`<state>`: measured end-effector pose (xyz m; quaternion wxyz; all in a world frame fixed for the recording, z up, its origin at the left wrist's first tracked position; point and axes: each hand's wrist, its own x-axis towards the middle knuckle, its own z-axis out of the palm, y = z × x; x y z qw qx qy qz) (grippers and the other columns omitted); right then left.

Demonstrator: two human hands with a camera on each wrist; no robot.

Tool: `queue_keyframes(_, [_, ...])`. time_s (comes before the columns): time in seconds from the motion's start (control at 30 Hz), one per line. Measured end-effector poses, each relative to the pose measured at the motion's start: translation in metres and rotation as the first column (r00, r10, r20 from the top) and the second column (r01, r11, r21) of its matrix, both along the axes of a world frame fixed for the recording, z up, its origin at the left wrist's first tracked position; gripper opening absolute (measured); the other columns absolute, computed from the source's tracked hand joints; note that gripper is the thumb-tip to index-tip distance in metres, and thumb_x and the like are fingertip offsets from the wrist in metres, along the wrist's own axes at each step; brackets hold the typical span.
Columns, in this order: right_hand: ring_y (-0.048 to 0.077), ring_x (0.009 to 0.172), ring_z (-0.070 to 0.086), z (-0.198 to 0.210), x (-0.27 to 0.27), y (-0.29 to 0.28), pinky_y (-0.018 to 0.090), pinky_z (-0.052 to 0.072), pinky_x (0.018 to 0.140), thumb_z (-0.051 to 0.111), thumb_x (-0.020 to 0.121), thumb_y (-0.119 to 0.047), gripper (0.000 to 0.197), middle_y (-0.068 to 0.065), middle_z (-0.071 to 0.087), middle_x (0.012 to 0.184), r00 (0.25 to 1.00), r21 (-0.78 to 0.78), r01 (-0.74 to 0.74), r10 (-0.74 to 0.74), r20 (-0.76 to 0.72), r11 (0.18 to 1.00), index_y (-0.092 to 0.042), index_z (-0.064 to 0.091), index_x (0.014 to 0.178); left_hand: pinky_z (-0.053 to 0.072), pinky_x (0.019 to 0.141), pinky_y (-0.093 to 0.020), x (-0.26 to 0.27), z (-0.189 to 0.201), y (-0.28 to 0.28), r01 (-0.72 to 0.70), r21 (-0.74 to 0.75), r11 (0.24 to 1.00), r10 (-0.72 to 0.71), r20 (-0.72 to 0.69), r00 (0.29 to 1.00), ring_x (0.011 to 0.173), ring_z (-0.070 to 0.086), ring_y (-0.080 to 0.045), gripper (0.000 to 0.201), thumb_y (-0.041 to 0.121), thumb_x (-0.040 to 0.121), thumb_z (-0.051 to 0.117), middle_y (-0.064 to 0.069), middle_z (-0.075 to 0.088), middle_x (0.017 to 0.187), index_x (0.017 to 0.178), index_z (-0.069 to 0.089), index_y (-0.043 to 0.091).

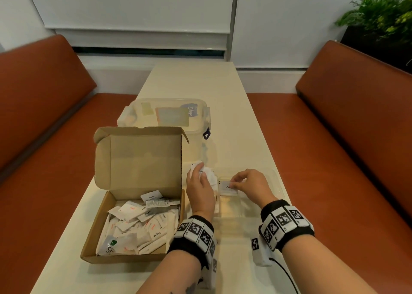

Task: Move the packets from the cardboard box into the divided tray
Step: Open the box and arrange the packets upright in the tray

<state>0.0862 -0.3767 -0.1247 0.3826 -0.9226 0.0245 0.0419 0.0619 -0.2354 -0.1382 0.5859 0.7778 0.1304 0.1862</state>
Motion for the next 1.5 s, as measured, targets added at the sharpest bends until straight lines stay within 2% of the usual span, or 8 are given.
queue_keyframes(0.23, [0.018, 0.089, 0.055, -0.015, 0.001, 0.011, 0.026, 0.044, 0.071, 0.071, 0.082, -0.025, 0.009, -0.002, 0.058, 0.082, 0.999, -0.238, -0.025, 0.036, 0.039, 0.971, -0.017, 0.075, 0.084, 0.028, 0.089, -0.001, 0.001, 0.002, 0.002, 0.017, -0.005, 1.0, -0.017, -0.008, 1.0, 0.12, 0.047, -0.011, 0.033, 0.003, 0.099, 0.039, -0.007, 0.051, 0.136, 0.127, 0.057, 0.009])
queue_keyframes(0.5, [0.019, 0.09, 0.052, -0.019, -0.001, 0.014, 0.031, 0.044, 0.078, 0.065, 0.084, -0.023, 0.009, 0.0, 0.061, 0.089, 0.987, -0.372, -0.084, 0.128, 0.096, 0.925, -0.018, 0.065, 0.091, 0.025, 0.08, 0.011, 0.002, 0.001, 0.003, 0.044, -0.031, 0.999, -0.045, -0.032, 0.998, 0.113, 0.043, -0.001, 0.034, 0.004, 0.099, 0.039, -0.005, 0.051, 0.137, 0.128, 0.056, 0.01])
queue_keyframes(0.67, [0.02, 0.082, 0.049, -0.022, -0.003, 0.016, 0.031, 0.039, 0.072, 0.058, 0.085, -0.019, 0.011, 0.0, 0.058, 0.082, 0.973, -0.487, -0.109, 0.193, 0.126, 0.867, -0.021, 0.049, 0.079, 0.029, 0.09, -0.002, -0.001, 0.003, 0.004, 0.076, -0.043, 0.996, -0.078, -0.04, 0.996, 0.113, 0.043, -0.001, 0.034, 0.004, 0.099, 0.04, -0.002, 0.052, 0.136, 0.127, 0.057, 0.012])
queue_keyframes(0.97, [0.017, 0.081, 0.05, -0.024, -0.002, 0.016, 0.027, 0.038, 0.069, 0.06, 0.084, -0.018, 0.005, 0.0, 0.059, 0.086, 0.976, -0.45, -0.122, 0.189, 0.107, 0.885, -0.018, 0.056, 0.084, 0.031, 0.102, -0.013, -0.005, 0.008, 0.004, 0.116, -0.083, 0.99, -0.119, -0.041, 0.992, 0.126, 0.045, -0.011, 0.033, 0.004, 0.099, 0.041, -0.002, 0.053, 0.135, 0.125, 0.058, 0.012])
queue_keyframes(1.07, [0.016, 0.078, 0.048, -0.02, -0.002, 0.016, 0.027, 0.038, 0.068, 0.062, 0.085, -0.02, 0.007, -0.003, 0.055, 0.08, 0.982, -0.351, -0.075, 0.129, 0.135, 0.934, -0.017, 0.055, 0.083, 0.039, 0.102, -0.023, -0.007, 0.01, 0.007, 0.157, -0.085, 0.984, -0.163, -0.075, 0.984, 0.123, 0.05, -0.019, 0.034, 0.007, 0.099, 0.041, -0.003, 0.056, 0.132, 0.128, 0.055, 0.02])
queue_keyframes(1.23, [0.006, 0.071, 0.055, 0.003, 0.002, 0.026, 0.016, 0.041, 0.063, 0.062, 0.089, -0.026, 0.009, -0.008, 0.064, 0.079, 0.98, 0.171, 0.033, -0.065, 0.186, 0.985, -0.02, 0.066, 0.084, 0.049, 0.083, -0.021, -0.005, 0.008, 0.007, 0.223, -0.22, 0.95, -0.242, -0.063, 0.968, 0.096, 0.059, -0.02, 0.043, 0.007, 0.097, 0.044, -0.004, 0.058, 0.121, 0.132, 0.045, 0.032])
queue_keyframes(1.3, [0.002, 0.068, 0.056, 0.01, 0.005, 0.029, 0.009, 0.041, 0.059, 0.067, 0.085, -0.024, 0.004, -0.009, 0.066, 0.078, 0.992, 0.244, 0.008, -0.037, 0.117, 0.97, -0.02, 0.069, 0.085, 0.051, 0.087, -0.031, -0.004, 0.007, 0.004, 0.241, -0.293, 0.925, -0.269, -0.06, 0.961, 0.099, 0.059, -0.02, 0.045, 0.006, 0.096, 0.047, -0.004, 0.056, 0.121, 0.132, 0.043, 0.032])
queue_keyframes(1.5, [0.01, 0.065, 0.057, 0.013, 0.005, 0.024, 0.013, 0.045, 0.059, 0.071, 0.08, -0.008, 0.004, -0.002, 0.063, 0.068, 0.989, 0.387, 0.111, -0.14, 0.049, 0.915, -0.01, 0.07, 0.083, 0.05, 0.053, -0.019, 0.001, 0.003, 0.003, 0.273, -0.519, 0.81, -0.36, -0.071, 0.93, 0.086, 0.063, -0.018, 0.057, 0.002, 0.09, 0.057, -0.005, 0.059, 0.111, 0.131, 0.04, 0.037])
